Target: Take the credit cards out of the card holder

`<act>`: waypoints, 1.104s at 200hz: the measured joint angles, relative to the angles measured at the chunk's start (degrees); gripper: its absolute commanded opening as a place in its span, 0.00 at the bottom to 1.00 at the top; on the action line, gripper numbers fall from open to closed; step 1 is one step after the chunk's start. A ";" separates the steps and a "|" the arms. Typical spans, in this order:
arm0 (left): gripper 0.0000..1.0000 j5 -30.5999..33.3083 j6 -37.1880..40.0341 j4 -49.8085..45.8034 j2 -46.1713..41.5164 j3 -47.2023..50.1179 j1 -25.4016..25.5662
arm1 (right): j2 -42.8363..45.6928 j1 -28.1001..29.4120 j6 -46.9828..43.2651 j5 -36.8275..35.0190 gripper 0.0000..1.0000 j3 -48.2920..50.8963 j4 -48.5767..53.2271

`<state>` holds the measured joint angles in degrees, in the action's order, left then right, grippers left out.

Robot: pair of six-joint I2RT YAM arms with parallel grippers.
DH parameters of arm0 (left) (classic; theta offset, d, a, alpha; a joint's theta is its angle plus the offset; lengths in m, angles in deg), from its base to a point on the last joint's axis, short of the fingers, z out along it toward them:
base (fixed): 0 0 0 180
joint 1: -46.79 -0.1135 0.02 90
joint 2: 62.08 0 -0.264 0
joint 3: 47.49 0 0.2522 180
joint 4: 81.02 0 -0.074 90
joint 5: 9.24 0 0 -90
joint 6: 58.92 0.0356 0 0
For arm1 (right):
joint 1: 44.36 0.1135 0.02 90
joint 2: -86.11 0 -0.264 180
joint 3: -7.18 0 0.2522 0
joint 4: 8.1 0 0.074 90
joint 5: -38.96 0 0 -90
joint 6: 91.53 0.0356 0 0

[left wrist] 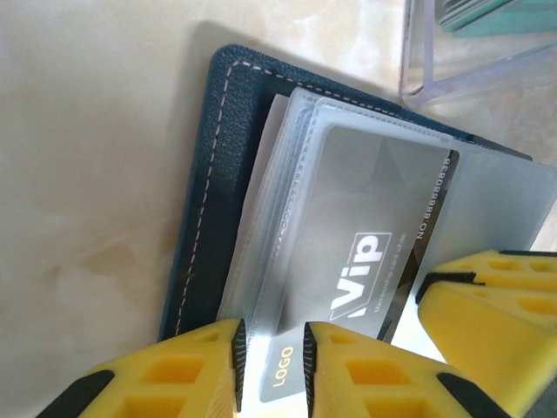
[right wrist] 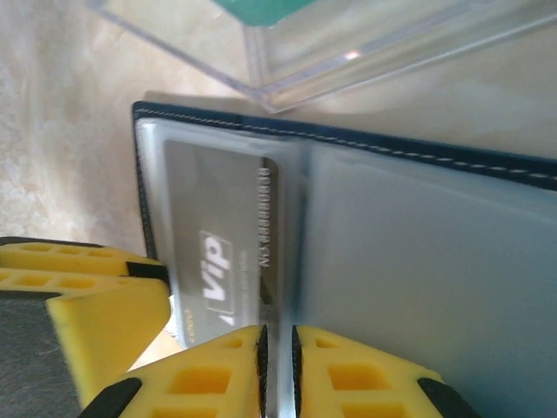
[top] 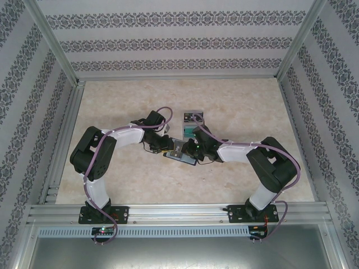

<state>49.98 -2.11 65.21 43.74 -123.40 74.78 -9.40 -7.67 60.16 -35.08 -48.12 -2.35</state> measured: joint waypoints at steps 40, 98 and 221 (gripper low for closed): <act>0.27 -0.02 0.00 -0.02 0.07 0.04 0.00 | -0.57 -0.59 0.20 0.70 0.19 0.59 -1.25; 0.27 -0.02 0.00 -0.13 0.33 0.04 0.00 | -3.34 -0.98 1.44 3.91 0.16 0.57 -6.25; 0.23 -0.02 0.00 -0.37 0.44 -0.02 0.00 | -0.79 -0.94 0.94 4.26 0.18 -0.17 -4.37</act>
<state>49.96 -2.11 64.83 44.18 -123.42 74.78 -10.18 -8.61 61.10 -30.81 -48.29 -6.72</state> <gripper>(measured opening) 0.239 0.185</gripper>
